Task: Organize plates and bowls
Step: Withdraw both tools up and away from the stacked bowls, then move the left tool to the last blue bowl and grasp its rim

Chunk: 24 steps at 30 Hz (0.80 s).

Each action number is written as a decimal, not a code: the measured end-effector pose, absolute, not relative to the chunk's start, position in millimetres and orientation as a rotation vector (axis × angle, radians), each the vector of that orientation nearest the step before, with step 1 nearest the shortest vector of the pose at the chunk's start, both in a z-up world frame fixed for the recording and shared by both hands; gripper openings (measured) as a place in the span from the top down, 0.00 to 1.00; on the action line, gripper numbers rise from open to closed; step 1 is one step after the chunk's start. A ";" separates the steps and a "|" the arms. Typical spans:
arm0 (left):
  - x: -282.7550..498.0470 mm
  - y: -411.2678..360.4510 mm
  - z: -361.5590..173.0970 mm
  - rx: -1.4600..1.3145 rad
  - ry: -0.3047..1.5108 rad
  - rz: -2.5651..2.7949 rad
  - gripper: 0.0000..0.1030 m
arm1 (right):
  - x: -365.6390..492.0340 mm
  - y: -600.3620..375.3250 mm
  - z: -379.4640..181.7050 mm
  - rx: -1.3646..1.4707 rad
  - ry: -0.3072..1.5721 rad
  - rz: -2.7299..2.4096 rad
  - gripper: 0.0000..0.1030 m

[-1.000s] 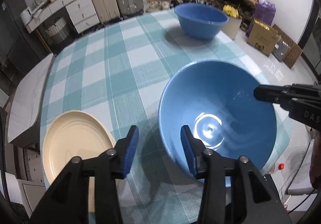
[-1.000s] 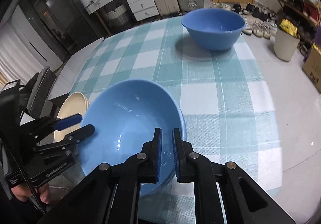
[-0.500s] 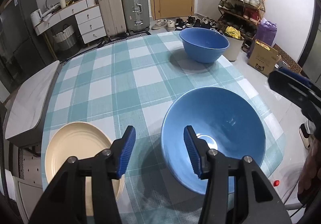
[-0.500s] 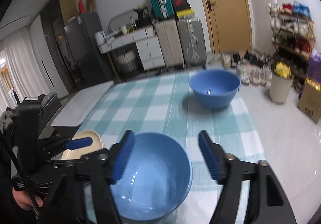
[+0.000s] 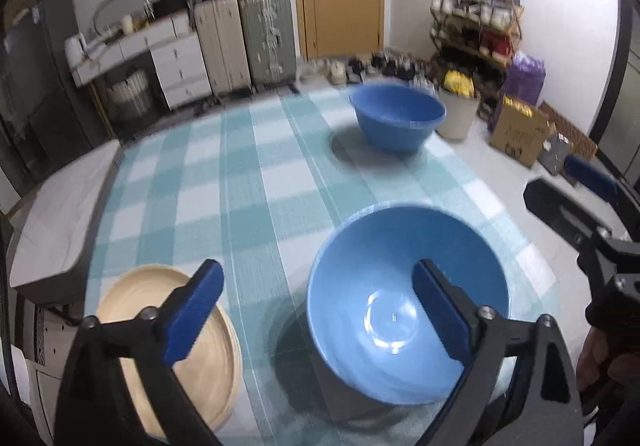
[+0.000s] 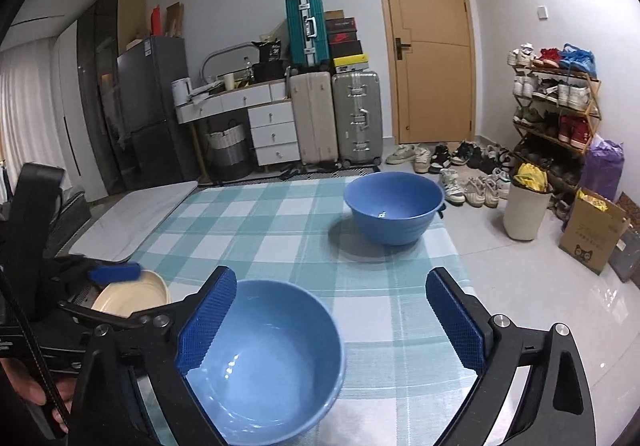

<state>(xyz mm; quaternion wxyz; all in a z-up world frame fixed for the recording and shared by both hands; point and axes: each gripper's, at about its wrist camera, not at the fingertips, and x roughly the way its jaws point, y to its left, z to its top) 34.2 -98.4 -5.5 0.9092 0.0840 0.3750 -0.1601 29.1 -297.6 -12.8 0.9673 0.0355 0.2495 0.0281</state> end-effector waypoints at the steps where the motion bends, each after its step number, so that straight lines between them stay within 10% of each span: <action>1: 32.1 -98.9 -2.3 0.177 0.753 -0.330 0.06 | 27.3 -299.6 -11.5 0.076 0.497 0.056 0.05; 24: 12.6 -89.5 26.4 0.152 0.716 -0.294 0.06 | -25.6 -328.3 47.6 0.173 0.448 -0.050 0.01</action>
